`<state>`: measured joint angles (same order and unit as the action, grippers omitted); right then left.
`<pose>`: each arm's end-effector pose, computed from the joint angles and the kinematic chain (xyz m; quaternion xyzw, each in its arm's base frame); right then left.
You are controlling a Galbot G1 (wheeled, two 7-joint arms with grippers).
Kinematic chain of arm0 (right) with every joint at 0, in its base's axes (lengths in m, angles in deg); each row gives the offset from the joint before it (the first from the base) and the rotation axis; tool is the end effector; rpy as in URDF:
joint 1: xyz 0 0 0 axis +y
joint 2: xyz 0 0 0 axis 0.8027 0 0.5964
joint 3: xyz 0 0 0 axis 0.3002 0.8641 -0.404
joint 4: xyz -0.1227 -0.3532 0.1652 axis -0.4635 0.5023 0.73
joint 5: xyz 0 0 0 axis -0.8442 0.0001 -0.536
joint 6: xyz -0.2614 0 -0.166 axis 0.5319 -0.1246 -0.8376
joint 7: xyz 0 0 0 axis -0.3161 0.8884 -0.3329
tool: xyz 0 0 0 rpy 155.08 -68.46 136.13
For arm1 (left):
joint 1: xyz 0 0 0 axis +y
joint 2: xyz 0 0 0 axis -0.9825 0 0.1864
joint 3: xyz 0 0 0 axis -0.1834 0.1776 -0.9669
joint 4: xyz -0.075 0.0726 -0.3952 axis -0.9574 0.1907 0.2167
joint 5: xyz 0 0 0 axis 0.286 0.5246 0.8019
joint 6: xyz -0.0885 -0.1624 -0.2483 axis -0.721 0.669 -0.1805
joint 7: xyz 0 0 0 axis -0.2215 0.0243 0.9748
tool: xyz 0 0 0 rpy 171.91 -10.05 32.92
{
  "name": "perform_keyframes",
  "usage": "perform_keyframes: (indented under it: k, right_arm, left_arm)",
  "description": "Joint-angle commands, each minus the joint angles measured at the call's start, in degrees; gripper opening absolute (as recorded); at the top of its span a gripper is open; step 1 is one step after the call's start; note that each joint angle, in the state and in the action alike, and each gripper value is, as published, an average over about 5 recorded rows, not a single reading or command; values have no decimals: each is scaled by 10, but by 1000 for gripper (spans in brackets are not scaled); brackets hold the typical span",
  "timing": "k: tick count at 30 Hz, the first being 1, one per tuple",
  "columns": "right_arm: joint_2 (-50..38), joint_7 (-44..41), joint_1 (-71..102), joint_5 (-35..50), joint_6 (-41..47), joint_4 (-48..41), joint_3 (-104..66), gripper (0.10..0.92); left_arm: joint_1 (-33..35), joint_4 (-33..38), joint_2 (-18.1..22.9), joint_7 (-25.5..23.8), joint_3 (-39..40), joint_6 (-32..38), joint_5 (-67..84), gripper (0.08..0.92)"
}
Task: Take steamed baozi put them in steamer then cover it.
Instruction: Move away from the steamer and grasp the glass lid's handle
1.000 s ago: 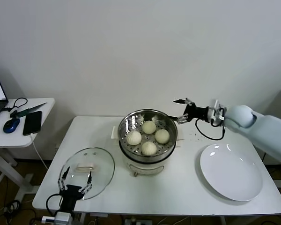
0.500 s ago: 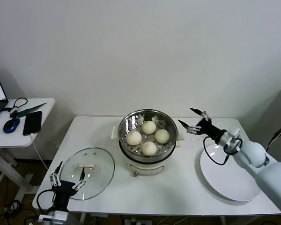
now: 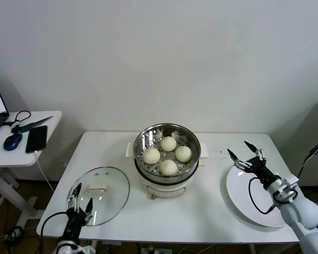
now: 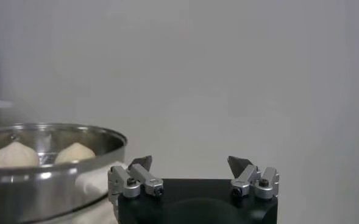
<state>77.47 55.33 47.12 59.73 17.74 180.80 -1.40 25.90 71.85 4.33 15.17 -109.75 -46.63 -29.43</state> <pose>0.2498 -0.2580 -0.3481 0.1845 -0.9817 0.0443 0.0152 0.0598 0.0706 -0.3862 -0.0300 -0.7741 -0.6235 0.1050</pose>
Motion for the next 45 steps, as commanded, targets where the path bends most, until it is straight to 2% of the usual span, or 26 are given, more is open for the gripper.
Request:
perform_keyframes:
  k: [1,16,39,42,45]
  right_arm:
    - [53,7,88,-29,1,6,-75,823]
    - [61,8,80,-50,2,-2,-71,823]
    - [63,5,52,-88,-6,-29,-42,823]
    - [63,4,50,-90,-6,-29,-41,823]
    - [64,4,49,-92,-6,-31,-42,823]
  left_arm:
    - [-46,-59,-5,27,64,-77,-145,823]
    - [-142,-181,-8,57,122,-179,-126,823]
    - [-209,-242,-13,95,116,-188,-126,822]
    - [-210,-248,-16,95,115,-182,-128,790]
    - [-210,-251,-16,93,115,-177,-131,714]
